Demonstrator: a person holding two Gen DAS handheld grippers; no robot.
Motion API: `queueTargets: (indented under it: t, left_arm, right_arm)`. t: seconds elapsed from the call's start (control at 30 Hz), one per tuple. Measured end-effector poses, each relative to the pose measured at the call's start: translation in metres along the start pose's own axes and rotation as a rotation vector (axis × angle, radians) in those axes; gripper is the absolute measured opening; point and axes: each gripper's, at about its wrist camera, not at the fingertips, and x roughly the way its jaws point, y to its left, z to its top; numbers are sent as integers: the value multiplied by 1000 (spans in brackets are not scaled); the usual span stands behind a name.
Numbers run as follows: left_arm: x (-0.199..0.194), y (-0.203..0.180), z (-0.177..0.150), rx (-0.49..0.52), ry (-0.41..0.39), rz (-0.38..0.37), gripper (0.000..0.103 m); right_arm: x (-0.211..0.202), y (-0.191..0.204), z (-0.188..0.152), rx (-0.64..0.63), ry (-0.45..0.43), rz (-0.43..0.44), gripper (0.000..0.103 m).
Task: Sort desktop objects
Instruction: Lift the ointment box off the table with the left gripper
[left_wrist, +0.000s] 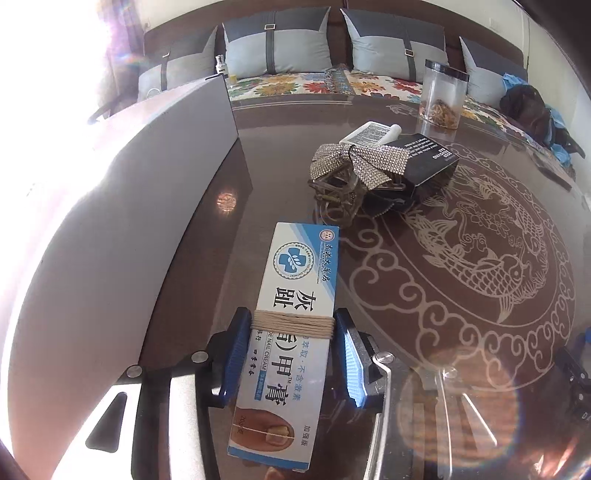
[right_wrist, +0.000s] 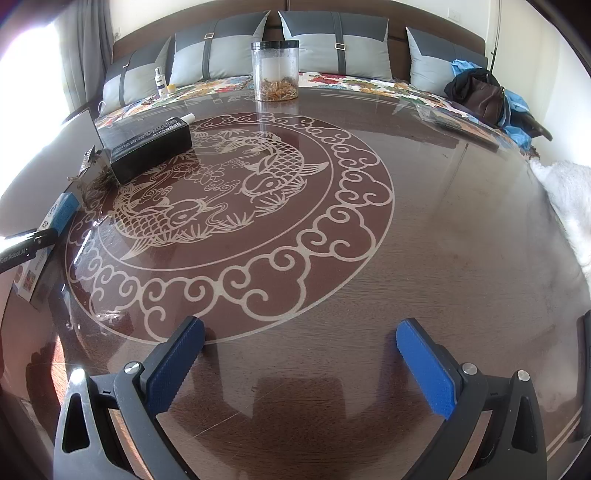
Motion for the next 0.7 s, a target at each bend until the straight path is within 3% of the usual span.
queueTargets:
  t: [0.13, 0.2, 0.27, 0.3, 0.33, 0.5, 0.7]
  left_arm:
    - [-10, -13, -29, -17, 47, -52, 46]
    - [-15, -19, -37, -6, 29, -59, 47]
    - [-15, -21, -41, 1, 30, -92, 60]
    - [-14, -22, -42, 3, 37, -109, 76]
    - [-13, -22, -43, 8, 34, -117, 83]
    - [-13, -25, -44, 63, 4, -105, 87]
    - [-10, -15, -47, 20, -8, -114, 98]
  right_arm:
    - [0, 0, 0, 0, 0, 0, 103]
    - [0, 0, 0, 0, 0, 0, 103]
    - [0, 0, 0, 0, 0, 0, 103]
    - [0, 0, 0, 0, 0, 0, 103]
    - [0, 0, 0, 0, 0, 0, 103]
    - [0, 0, 0, 0, 0, 0, 103]
    - [0, 0, 0, 0, 0, 0, 103]
